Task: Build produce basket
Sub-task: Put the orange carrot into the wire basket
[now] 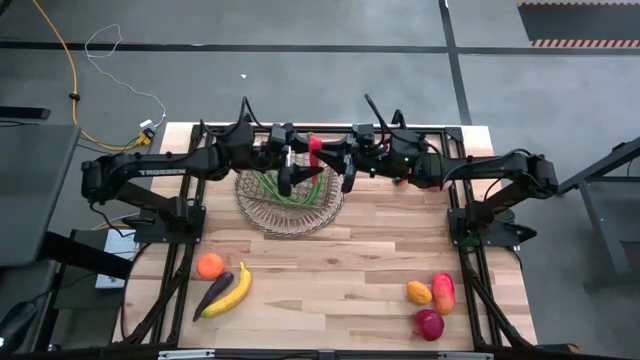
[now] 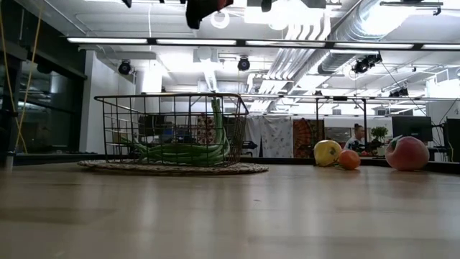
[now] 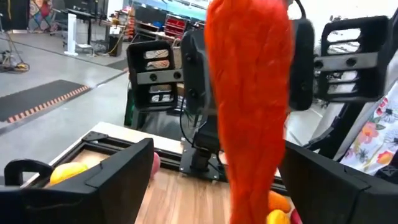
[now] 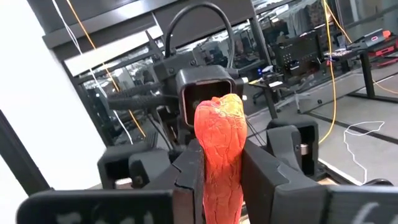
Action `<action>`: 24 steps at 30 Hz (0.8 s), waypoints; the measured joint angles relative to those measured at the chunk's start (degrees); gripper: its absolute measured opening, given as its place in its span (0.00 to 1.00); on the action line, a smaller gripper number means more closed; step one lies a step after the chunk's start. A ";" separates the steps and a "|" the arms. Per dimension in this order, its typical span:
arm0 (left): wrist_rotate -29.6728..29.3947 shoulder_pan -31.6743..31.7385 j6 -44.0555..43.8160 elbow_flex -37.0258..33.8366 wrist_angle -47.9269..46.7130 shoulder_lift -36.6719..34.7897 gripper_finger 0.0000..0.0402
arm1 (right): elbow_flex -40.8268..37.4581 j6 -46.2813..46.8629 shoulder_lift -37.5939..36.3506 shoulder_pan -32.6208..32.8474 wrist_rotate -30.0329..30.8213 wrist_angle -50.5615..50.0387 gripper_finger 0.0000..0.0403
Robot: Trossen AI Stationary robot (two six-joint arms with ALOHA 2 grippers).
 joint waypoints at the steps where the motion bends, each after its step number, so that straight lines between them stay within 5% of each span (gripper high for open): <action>1: 0.13 0.00 -0.01 0.00 0.01 -0.15 0.79 | 0.00 -0.27 0.00 0.00 -0.22 -0.09 0.16; 6: 1.83 0.08 -1.95 -0.02 -0.03 -0.23 0.66 | 0.00 -1.13 0.00 -0.07 -0.33 -0.12 0.16; 19: 3.37 0.15 -2.54 -0.07 -0.03 -0.23 0.15 | 0.00 -1.12 0.00 -0.13 -0.93 -1.21 0.18; 24: 3.33 0.15 -0.65 -0.07 -0.05 -0.23 0.08 | 0.00 0.45 0.00 -0.15 -0.86 -1.26 0.23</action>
